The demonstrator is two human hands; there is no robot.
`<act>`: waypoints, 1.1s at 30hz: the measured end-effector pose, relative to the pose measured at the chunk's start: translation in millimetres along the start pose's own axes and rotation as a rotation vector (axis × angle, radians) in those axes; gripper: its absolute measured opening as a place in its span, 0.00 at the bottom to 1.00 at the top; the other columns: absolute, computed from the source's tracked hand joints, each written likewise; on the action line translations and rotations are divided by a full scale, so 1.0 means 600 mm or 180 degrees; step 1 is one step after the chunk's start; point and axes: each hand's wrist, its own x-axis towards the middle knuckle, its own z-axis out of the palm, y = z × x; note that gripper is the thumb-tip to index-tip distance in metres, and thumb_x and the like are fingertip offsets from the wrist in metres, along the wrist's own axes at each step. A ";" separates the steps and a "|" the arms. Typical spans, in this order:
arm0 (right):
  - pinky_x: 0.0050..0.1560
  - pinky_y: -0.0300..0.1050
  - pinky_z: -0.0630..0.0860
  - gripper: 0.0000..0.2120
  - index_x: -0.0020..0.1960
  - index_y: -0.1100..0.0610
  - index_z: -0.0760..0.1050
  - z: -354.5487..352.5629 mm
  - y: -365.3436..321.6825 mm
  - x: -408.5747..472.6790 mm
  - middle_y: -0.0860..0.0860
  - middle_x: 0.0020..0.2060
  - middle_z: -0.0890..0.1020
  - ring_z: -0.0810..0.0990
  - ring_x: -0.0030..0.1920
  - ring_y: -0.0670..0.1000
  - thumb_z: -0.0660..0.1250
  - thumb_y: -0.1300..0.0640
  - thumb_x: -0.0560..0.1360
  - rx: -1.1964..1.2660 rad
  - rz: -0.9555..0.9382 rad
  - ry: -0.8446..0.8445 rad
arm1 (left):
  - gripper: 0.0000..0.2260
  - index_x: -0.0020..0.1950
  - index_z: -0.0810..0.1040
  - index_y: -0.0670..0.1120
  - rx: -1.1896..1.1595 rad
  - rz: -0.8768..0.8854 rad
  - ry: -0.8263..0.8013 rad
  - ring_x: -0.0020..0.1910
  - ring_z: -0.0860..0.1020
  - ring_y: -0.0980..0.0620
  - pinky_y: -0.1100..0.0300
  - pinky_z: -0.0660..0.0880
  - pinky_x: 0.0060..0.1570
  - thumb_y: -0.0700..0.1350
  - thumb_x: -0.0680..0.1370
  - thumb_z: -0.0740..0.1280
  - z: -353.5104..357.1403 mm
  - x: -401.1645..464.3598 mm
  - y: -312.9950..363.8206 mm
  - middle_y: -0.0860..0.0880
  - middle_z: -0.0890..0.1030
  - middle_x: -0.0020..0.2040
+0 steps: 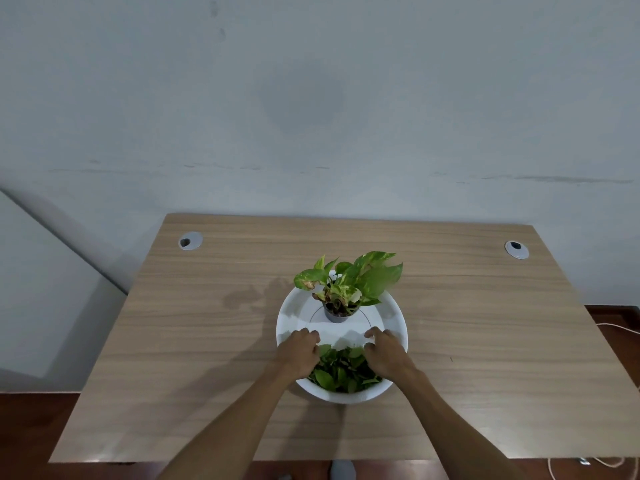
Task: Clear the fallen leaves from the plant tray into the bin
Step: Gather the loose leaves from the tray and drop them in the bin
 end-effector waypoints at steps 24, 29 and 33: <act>0.68 0.54 0.70 0.45 0.78 0.50 0.54 0.048 0.014 -0.018 0.56 0.67 0.64 0.65 0.67 0.62 0.74 0.47 0.68 -0.0485 -0.0296 -0.0858 | 0.35 0.71 0.70 0.45 -0.0563 0.0240 -0.0906 0.64 0.74 0.42 0.51 0.73 0.62 0.46 0.66 0.78 0.018 -0.003 0.011 0.43 0.77 0.65; 0.63 0.52 0.71 0.35 0.74 0.51 0.63 0.070 0.021 -0.023 0.55 0.64 0.67 0.68 0.60 0.61 0.71 0.50 0.70 -0.0659 -0.0446 -0.0418 | 0.33 0.72 0.71 0.46 -0.0558 0.0174 -0.0689 0.64 0.73 0.45 0.59 0.71 0.58 0.44 0.68 0.77 0.032 -0.005 0.005 0.44 0.75 0.65; 0.62 0.49 0.71 0.31 0.71 0.50 0.68 0.078 0.018 -0.027 0.55 0.61 0.69 0.69 0.58 0.60 0.71 0.50 0.69 -0.0513 -0.0508 -0.0356 | 0.31 0.70 0.73 0.45 -0.0591 0.0216 -0.0556 0.63 0.74 0.45 0.56 0.74 0.60 0.43 0.69 0.77 0.037 -0.009 0.006 0.43 0.76 0.64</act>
